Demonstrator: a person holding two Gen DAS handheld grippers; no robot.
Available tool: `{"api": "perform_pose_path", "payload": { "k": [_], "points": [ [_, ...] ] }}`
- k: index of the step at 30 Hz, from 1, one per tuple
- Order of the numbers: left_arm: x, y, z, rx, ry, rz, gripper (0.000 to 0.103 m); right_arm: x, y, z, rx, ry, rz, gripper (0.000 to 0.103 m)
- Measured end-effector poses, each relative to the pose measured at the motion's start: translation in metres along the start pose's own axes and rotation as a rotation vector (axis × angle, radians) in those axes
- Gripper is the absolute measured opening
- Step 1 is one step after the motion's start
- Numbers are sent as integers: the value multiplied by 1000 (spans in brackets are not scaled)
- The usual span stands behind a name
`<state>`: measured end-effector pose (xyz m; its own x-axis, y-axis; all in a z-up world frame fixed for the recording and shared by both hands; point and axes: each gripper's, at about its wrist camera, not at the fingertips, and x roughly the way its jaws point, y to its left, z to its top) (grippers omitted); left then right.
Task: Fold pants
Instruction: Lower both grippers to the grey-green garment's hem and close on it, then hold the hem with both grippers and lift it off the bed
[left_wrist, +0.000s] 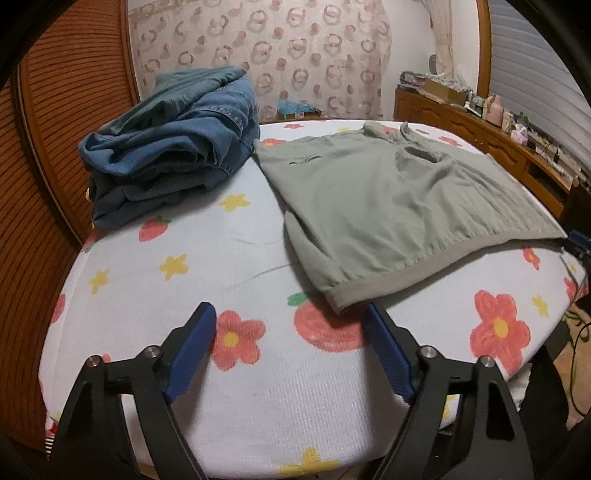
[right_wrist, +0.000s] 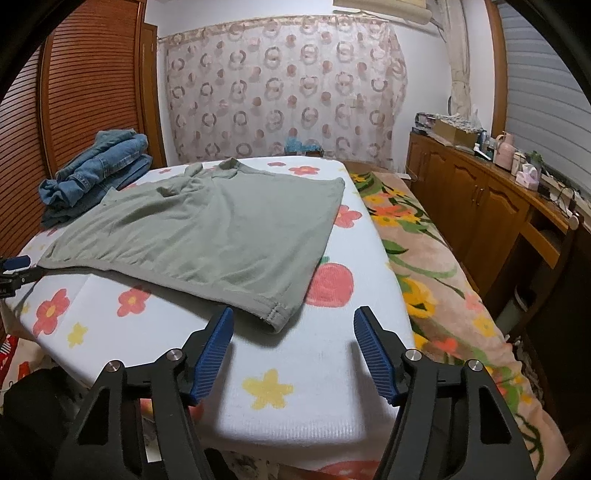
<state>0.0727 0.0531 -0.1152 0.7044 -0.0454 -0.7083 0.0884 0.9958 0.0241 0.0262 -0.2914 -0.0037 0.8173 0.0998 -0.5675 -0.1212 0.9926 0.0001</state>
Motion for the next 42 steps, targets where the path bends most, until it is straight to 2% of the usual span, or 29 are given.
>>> {"api": "perform_pose_path", "payload": {
  "k": [2, 8, 11, 13, 14, 16, 17, 19, 23, 34, 42],
  "points": [
    [0, 0, 2, -4, 0, 0, 73, 4, 2, 2, -6, 5, 3, 68],
    [3, -6, 8, 13, -6, -12, 62, 9, -3, 5, -14, 7, 12, 61],
    [4, -7, 11, 17, -7, -17, 58, 13, -9, 5, -14, 9, 5, 54],
    [4, -8, 12, 20, -11, -18, 54, 19, -12, 5, -13, 5, 4, 43],
    [4, -8, 12, 18, -12, -22, 48, 19, -13, 6, -13, 6, 1, 42],
    [3, -8, 14, 10, -17, -46, 41, 18, -14, 6, -15, 4, 1, 30],
    [2, -8, 15, 7, -19, -46, 38, 19, -12, 7, -17, 5, 2, 28],
    [-1, -8, 17, 4, -28, -46, 32, 21, -9, 10, -29, 13, 8, 16],
    [-10, -18, 19, 46, -51, -58, 15, 18, -8, 13, -46, 14, 19, 10],
    [-50, -32, 24, 85, -116, -84, 10, -11, -16, 17, -57, -33, 31, 5],
    [-57, -31, 20, 82, -109, -98, 9, -23, -19, 4, -64, -40, 35, 5]
  ]
}}
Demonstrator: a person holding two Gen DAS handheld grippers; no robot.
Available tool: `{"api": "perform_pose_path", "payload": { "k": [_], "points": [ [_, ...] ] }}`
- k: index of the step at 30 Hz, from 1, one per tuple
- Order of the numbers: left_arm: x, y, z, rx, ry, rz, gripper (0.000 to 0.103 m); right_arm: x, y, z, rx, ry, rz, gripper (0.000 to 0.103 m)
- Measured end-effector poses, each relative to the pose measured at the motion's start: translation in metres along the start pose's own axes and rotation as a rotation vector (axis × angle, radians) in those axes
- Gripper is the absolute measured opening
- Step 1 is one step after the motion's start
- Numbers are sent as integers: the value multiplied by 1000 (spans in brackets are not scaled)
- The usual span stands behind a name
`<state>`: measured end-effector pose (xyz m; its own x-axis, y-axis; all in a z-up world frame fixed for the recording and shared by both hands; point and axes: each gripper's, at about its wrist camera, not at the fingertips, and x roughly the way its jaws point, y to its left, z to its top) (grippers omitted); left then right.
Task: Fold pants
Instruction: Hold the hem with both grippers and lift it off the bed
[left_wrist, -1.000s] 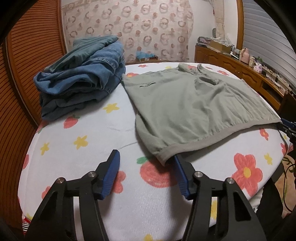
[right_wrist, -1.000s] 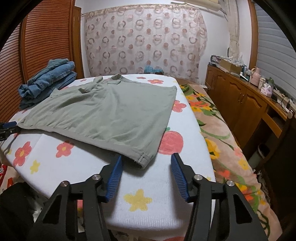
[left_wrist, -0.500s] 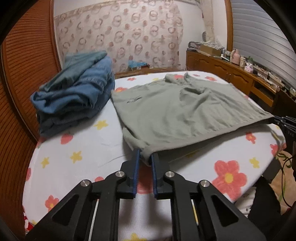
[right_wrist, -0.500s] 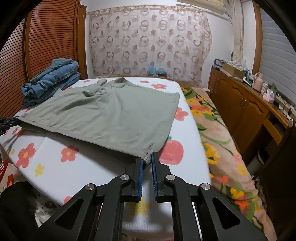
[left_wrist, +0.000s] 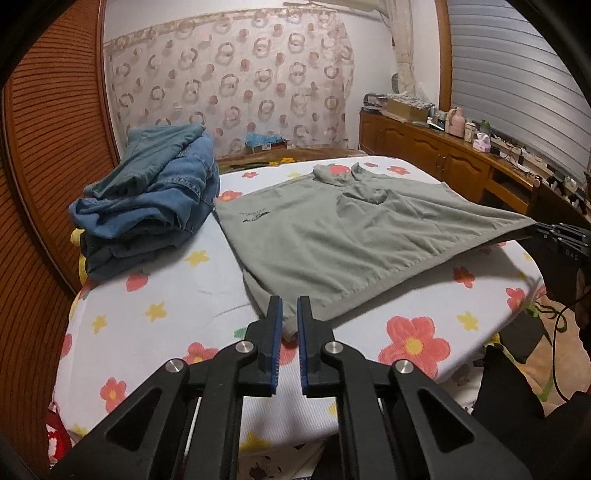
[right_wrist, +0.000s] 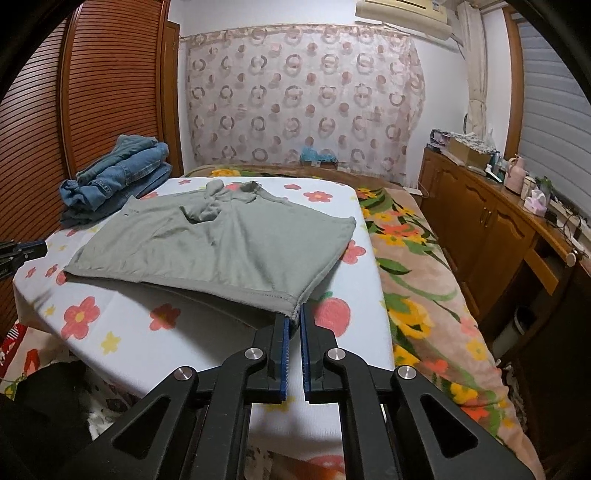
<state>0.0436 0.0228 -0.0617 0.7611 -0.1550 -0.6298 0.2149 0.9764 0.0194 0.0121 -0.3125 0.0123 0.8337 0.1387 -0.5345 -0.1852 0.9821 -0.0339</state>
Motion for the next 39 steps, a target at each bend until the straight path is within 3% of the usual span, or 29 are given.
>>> {"api": "perform_pose_path", "payload": {
  "k": [3, 5, 9, 19, 21, 23, 29, 39],
  "points": [
    [8, 3, -2, -23, 33, -2, 10, -1, -3, 0, 2, 4, -9, 5],
    [15, 4, -5, -18, 53, 12, 27, 3, -5, -4, 6, 16, -10, 5],
    [28, 4, -12, -35, 83, -17, 50, 13, -3, -6, 6, 45, -12, 5],
    [52, 6, -15, -62, 123, -31, 51, 27, -14, 0, 26, 87, -3, 5],
    [55, 5, -14, -61, 123, -38, 49, 27, -14, 1, 25, 89, -2, 5],
    [57, 3, -14, -46, 120, -33, 35, 27, -15, 0, 27, 90, 2, 5],
    [54, 1, -11, -21, 109, -47, 10, 27, -15, 0, 29, 91, 3, 5],
    [11, 3, -5, -26, 37, -83, 6, 19, -14, -1, 29, 77, 32, 5]
  ]
}}
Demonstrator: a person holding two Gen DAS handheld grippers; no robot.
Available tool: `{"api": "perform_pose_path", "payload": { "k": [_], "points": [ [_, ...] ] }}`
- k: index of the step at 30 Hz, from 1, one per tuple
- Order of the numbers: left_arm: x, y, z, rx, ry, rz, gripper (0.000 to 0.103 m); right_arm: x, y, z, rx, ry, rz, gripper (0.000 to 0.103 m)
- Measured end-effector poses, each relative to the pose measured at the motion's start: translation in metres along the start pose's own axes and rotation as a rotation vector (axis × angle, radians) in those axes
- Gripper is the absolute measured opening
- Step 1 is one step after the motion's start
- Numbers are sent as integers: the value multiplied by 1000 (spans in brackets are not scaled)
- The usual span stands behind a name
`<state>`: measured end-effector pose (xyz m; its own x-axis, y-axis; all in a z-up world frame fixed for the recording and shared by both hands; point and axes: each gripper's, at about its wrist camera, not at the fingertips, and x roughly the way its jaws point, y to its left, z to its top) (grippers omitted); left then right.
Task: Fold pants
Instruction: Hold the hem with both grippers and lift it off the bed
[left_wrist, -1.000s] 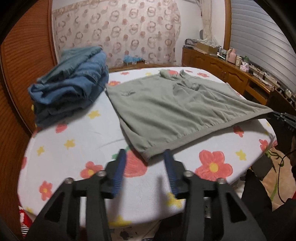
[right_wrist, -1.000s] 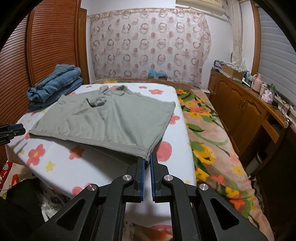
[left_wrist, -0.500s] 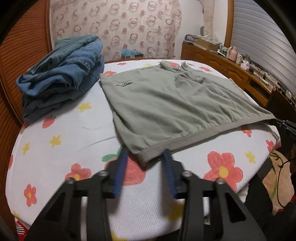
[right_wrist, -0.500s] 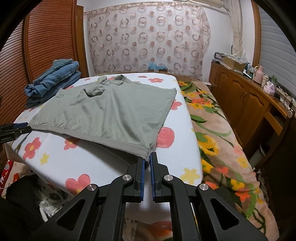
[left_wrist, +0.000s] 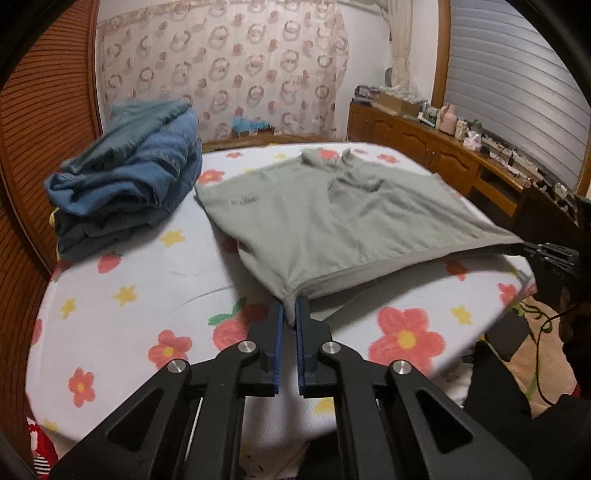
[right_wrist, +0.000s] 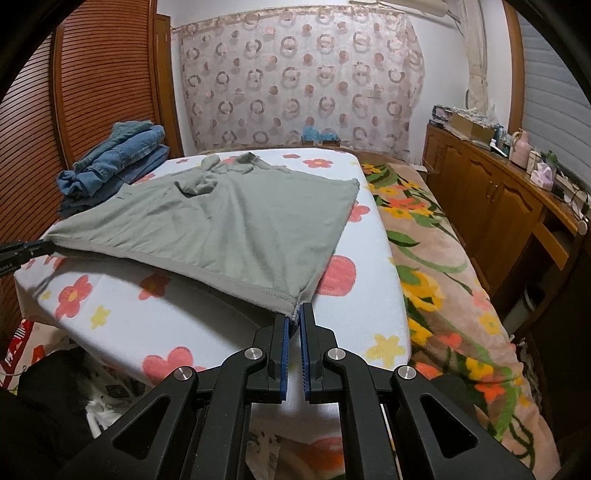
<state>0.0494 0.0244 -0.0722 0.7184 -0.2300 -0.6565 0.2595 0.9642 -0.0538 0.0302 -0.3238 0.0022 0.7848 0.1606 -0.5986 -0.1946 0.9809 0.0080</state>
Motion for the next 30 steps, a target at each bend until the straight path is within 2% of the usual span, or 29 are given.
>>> {"api": "perform_pose_path", "payload": {
  "k": [7, 15, 18, 19, 23, 25, 30],
  "points": [
    [-24, -2, -1, -3, -31, -9, 6, -18, -1, -2, 5, -16, 28, 5],
    [-12, 2, -6, -16, 1, -7, 6, -17, -8, -13, 41, 22, 65, 5],
    [-10, 0, -5, -10, 1, -5, 6, -19, -9, -8, 60, 21, 70, 6],
    [-10, 0, -4, -9, 1, -4, 6, -20, -8, -6, 62, 16, 71, 9],
    [-10, -1, -2, -6, -4, -1, 6, -29, -5, -3, 61, -7, 81, 12],
    [-11, -3, 0, -3, -7, -3, 6, -31, 0, -3, 52, -19, 79, 20],
    [-8, -14, 12, 32, -21, -18, 6, -28, 1, -4, 40, -39, 74, 21]
  ]
}}
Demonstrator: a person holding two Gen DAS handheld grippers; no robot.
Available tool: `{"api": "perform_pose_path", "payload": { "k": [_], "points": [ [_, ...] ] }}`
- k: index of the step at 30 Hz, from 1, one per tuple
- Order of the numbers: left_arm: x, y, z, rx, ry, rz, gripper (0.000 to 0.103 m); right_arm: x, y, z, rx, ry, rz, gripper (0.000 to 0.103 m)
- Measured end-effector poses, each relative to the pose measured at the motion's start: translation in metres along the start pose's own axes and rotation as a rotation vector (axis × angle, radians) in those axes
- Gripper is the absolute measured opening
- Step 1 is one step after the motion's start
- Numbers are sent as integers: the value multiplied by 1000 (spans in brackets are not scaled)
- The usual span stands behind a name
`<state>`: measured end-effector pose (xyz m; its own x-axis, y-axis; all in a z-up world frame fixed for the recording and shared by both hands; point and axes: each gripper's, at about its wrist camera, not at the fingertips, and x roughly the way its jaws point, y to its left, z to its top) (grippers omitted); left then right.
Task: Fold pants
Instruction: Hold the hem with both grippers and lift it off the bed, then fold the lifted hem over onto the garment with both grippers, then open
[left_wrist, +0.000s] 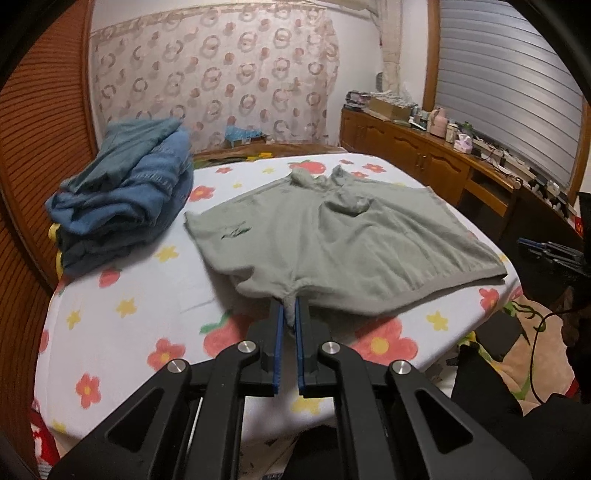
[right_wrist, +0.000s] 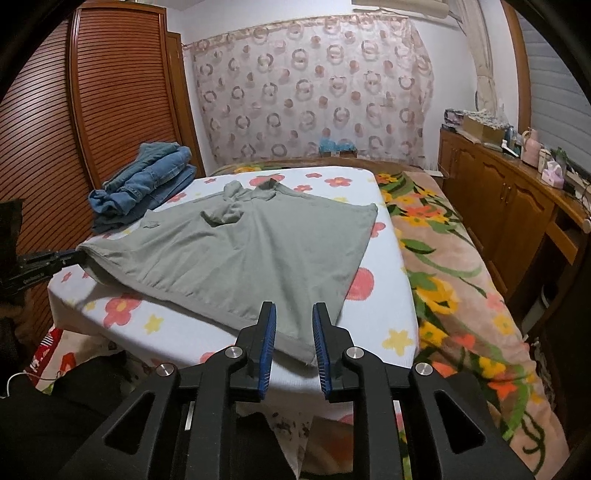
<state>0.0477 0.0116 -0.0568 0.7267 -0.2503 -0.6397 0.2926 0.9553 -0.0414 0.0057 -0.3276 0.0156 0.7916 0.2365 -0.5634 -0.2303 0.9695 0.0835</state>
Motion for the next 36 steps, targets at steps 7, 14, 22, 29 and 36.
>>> {"api": "perform_pose_path", "payload": {
  "k": [7, 14, 22, 29, 36],
  "points": [
    [18, -38, 35, 94, -5, -64, 6, 22, -1, 0, 16, 7, 8, 21],
    [42, -82, 61, 161, 7, -147, 6, 22, -8, -1, 33, 0, 4, 21],
    [59, -135, 89, 254, 13, -207, 6, 18, -15, -5, 69, -11, -32, 21],
    [65, -167, 103, 301, 14, -243, 6, 17, -14, -8, 93, -14, -47, 21],
    [76, -173, 99, 286, 47, -257, 7, 17, -9, -8, 101, -13, -40, 21]
  ]
}}
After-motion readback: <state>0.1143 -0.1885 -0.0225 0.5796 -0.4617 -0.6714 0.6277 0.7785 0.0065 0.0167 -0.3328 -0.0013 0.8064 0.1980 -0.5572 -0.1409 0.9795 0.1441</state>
